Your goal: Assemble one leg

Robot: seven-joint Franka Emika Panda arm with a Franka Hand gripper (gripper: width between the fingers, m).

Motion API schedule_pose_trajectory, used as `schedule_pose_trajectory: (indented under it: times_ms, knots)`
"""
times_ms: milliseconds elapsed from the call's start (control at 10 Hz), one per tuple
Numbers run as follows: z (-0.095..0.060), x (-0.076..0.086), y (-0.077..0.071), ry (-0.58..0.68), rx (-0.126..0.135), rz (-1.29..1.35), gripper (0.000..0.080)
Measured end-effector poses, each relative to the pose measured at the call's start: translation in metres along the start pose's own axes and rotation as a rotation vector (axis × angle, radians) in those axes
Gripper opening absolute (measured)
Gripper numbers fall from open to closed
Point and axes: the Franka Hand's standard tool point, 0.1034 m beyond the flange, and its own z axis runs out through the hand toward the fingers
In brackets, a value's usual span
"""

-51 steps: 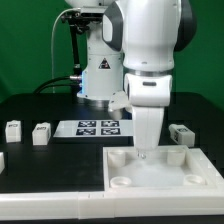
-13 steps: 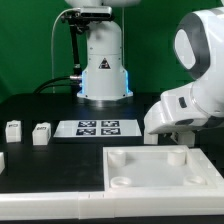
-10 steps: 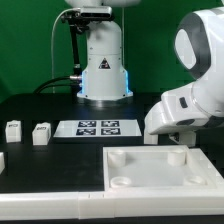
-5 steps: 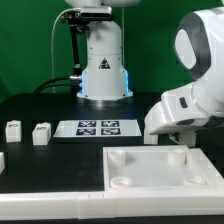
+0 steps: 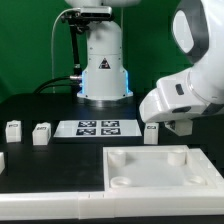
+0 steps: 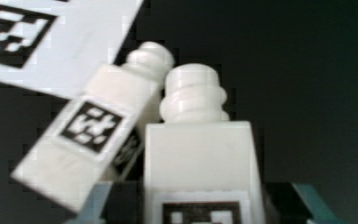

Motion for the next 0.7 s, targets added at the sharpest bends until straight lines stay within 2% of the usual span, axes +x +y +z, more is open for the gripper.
schedule_pose_trajectory:
  times_ms: [200,300,400,700]
  knots:
    - [-0.028,-0.004,0.007,0.073,0.003,-0.001,0.0288]
    - [-0.028,0.001,0.006,0.131,0.003,-0.001,0.0288]
    - [-0.029,0.008,0.006,0.257,0.001,0.001,0.0288]
    - [-0.033,0.011,0.006,0.574,-0.004,0.002,0.0290]
